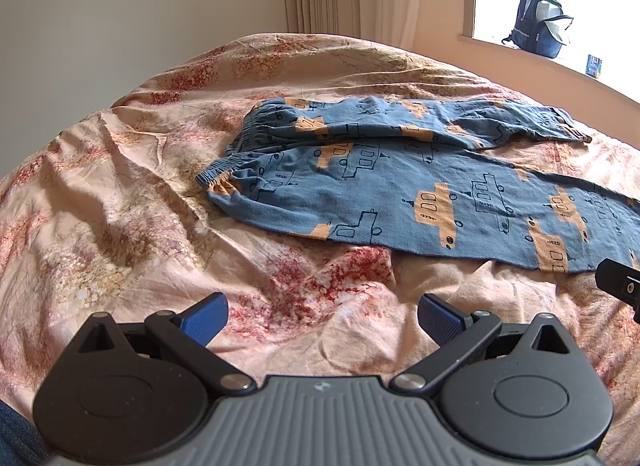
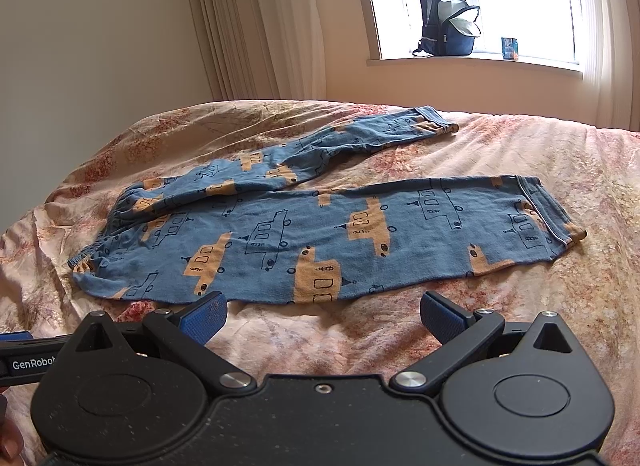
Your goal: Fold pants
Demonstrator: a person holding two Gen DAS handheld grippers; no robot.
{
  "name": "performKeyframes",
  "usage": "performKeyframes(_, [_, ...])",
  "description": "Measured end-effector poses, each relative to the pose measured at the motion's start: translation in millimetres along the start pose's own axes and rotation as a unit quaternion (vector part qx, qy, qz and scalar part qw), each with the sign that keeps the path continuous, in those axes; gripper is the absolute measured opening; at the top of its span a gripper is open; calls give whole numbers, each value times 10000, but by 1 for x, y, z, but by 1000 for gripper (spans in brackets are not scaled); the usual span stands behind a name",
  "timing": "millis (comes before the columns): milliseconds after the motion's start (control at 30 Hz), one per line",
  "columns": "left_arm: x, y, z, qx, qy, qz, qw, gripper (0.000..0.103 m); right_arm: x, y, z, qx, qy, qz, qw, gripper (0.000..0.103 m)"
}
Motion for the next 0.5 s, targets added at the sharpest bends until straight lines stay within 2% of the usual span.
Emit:
performKeyframes(367, [2,-3,2,-49,-5,69,10000,103,-1,0,0,14,-6,2,10000,103])
performKeyframes(500, [-2,-2,-6,-93,144,167,9997,103,-4,-2,-3,66,-14,-54,10000,103])
Point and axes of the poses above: each gripper's, at about its wrist camera, not at the fingertips, and y roughly against the way its jaws point, x to its right, z to its underside, the point moved 2 cm from there along -y, roughly the way its jaws point, and after that the axes turned 5 degrees about z, right-handed, at the moved point
